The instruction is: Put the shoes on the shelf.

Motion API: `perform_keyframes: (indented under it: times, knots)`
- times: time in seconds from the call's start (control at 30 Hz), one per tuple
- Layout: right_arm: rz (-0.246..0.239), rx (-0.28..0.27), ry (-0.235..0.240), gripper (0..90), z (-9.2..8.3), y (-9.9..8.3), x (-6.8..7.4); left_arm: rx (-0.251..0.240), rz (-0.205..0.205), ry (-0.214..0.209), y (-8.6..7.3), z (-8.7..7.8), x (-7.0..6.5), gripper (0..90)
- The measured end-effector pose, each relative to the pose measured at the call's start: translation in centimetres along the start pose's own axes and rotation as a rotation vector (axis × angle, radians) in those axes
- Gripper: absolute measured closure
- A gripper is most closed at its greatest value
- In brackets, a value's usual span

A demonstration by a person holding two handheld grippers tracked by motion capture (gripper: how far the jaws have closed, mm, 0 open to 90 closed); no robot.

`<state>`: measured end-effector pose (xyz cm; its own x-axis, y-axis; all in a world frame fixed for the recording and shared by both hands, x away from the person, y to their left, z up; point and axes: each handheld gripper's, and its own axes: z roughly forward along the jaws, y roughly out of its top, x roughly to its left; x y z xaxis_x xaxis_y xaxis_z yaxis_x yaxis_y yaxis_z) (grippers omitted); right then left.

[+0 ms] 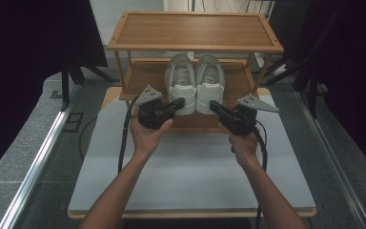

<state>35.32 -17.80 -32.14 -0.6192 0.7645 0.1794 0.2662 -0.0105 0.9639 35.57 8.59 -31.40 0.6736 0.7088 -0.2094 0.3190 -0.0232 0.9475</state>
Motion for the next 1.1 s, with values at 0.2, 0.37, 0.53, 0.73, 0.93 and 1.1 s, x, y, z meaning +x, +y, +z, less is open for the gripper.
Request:
perform_keyframes:
  times: [0.2, 0.37, 0.53, 0.73, 0.93, 1.1]
  knots:
    - [0.033, -0.001, 0.006, 89.2, 0.4, 0.1, -0.5, 0.000, -0.030, -0.023, 0.1, 0.5, 0.6, 90.0]
    - [0.038, 0.002, 0.006, 89.2, 0.7, 0.2, -0.7, -0.006, -0.018, -0.013, 0.1, 0.7, 0.8, 90.0]
    - [0.018, 0.006, -0.003, 89.2, 0.9, 0.3, -0.7, -0.011, -0.044, -0.029, 0.1, 0.8, 1.1, 90.0]
    - [0.024, 0.004, -0.007, 89.1, 1.0, 0.4, -0.7, -0.007, -0.054, -0.039, 0.2, 0.9, 1.3, 90.0]
    - [0.032, 0.009, 0.010, 84.1, 0.9, 0.3, -0.7, -0.010, -0.095, -0.082, 0.0, 0.8, 1.7, 89.6]
    - [0.023, 0.002, 0.022, 68.8, 0.5, 0.2, -0.3, -0.014, -0.031, -0.095, -0.3, 0.2, 1.2, 72.5]
